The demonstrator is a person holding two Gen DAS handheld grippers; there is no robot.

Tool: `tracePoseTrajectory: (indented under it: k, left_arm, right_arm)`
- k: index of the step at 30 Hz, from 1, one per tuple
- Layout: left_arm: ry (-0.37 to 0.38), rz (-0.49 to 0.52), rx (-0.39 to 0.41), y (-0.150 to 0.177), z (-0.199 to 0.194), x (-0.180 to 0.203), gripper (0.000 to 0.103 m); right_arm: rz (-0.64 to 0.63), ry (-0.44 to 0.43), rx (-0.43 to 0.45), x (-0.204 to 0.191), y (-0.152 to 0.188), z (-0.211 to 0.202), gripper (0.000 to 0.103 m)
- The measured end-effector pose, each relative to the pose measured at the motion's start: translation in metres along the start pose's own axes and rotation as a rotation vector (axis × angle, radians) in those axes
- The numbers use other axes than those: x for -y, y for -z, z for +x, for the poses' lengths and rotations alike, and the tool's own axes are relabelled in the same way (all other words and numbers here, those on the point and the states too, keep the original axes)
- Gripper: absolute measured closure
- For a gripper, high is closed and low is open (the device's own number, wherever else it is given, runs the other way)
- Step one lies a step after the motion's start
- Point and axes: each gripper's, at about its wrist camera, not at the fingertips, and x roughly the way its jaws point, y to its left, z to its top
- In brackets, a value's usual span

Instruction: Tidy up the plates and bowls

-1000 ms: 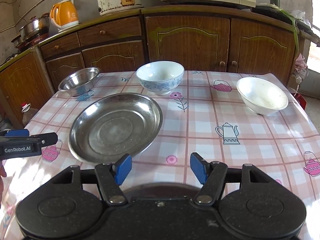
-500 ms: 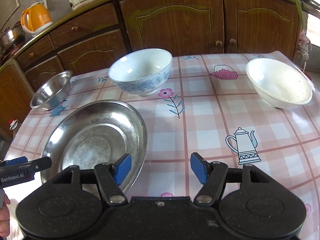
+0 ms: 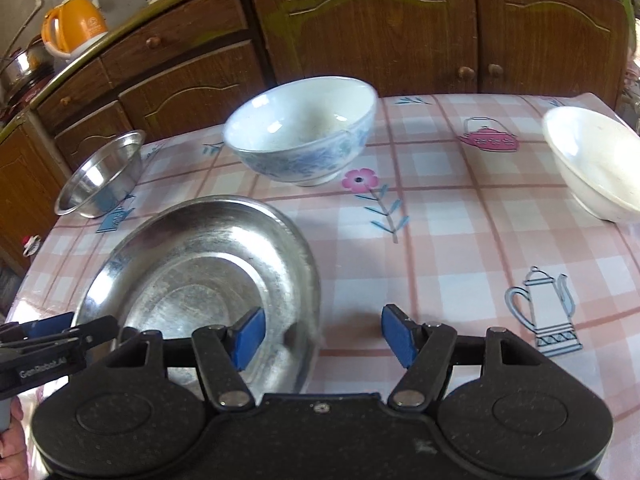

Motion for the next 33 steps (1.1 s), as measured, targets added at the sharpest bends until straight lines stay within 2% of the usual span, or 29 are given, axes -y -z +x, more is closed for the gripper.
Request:
tracePoseTrajectory:
  k: [1,2,3,4,6,9,20,33]
  left_arm:
    - [0.004,0.001,0.003,0.000,0.000,0.001,0.054]
    - [0.012,0.002,0.002,-0.001,0.000,0.001,0.062]
    - [0.025,0.006,0.001,-0.001,0.000,0.003,0.065]
    - [0.040,0.013,-0.002,-0.001,0.000,0.004,0.069]
    - [0.035,0.024,-0.003,0.000,-0.001,0.007,0.069]
    - [0.035,0.008,-0.006,0.000,0.000,0.003,0.075]
    - [0.043,0.028,0.059,-0.005,-0.028,0.011,0.076]
    - [0.010,0.033,0.151,-0.004,-0.093,0.014,0.077]
  right_arm:
    - [-0.011,-0.003,0.004,-0.003,0.000,0.000,0.042]
    - [-0.015,-0.010,0.004,-0.005,0.000,0.001,0.058]
    - [-0.014,-0.017,0.003,-0.007,0.000,0.002,0.067]
    - [-0.016,-0.018,0.004,-0.009,0.000,0.002,0.068]
    - [-0.019,-0.008,0.008,-0.010,0.001,0.001,0.070]
    - [-0.003,-0.016,0.014,-0.008,0.002,-0.003,0.074]
    - [-0.043,0.015,0.083,-0.010,0.001,-0.038,0.074]
    - [-0.077,-0.005,0.157,-0.026,0.007,-0.104,0.074]
